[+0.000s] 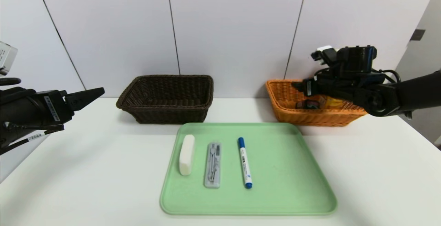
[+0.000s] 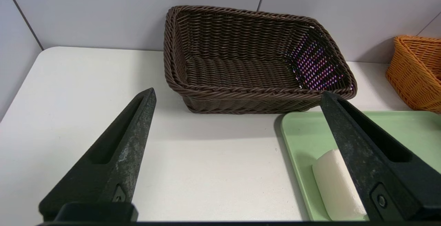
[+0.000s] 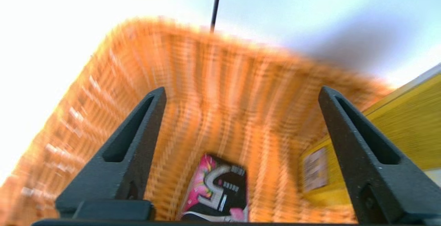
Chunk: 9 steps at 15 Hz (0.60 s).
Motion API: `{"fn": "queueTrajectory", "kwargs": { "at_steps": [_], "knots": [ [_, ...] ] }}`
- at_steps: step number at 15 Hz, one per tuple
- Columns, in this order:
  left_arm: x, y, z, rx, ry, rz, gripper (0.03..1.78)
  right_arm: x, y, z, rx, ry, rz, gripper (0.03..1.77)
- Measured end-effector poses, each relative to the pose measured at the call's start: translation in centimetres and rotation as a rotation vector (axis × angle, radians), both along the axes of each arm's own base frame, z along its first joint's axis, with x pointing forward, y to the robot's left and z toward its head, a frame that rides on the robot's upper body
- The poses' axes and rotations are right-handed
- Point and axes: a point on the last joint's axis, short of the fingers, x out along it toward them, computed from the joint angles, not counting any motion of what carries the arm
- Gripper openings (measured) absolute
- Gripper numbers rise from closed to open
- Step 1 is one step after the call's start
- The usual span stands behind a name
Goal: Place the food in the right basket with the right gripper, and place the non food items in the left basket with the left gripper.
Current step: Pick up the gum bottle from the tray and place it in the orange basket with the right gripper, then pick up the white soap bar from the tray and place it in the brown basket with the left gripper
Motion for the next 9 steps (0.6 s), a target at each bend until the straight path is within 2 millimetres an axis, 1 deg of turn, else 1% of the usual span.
{"fn": "queueTrajectory", "kwargs": {
  "at_steps": [2,4,7,8,9],
  "knots": [
    [0.0,0.0,0.0,-0.002,0.001,-0.001,1.69,-1.0,-0.1,1.9,0.006,-0.044,0.0,1.58],
    [0.0,0.0,-0.2,-0.002,0.006,0.0,1.69,-2.6,-0.3,3.5,0.01,-0.076,0.0,1.61],
    [-0.1,0.0,-0.2,-0.003,0.006,0.002,1.69,-6.4,-0.8,6.0,0.018,-0.126,0.0,1.64],
    [-0.2,0.0,-0.3,-0.002,0.008,0.005,1.69,-8.0,-1.2,6.6,0.021,-0.14,-0.005,1.65],
    [-0.2,0.0,-0.3,-0.004,0.004,0.007,1.69,-9.7,-1.5,6.9,0.022,-0.143,-0.01,1.66]
  ]
}}
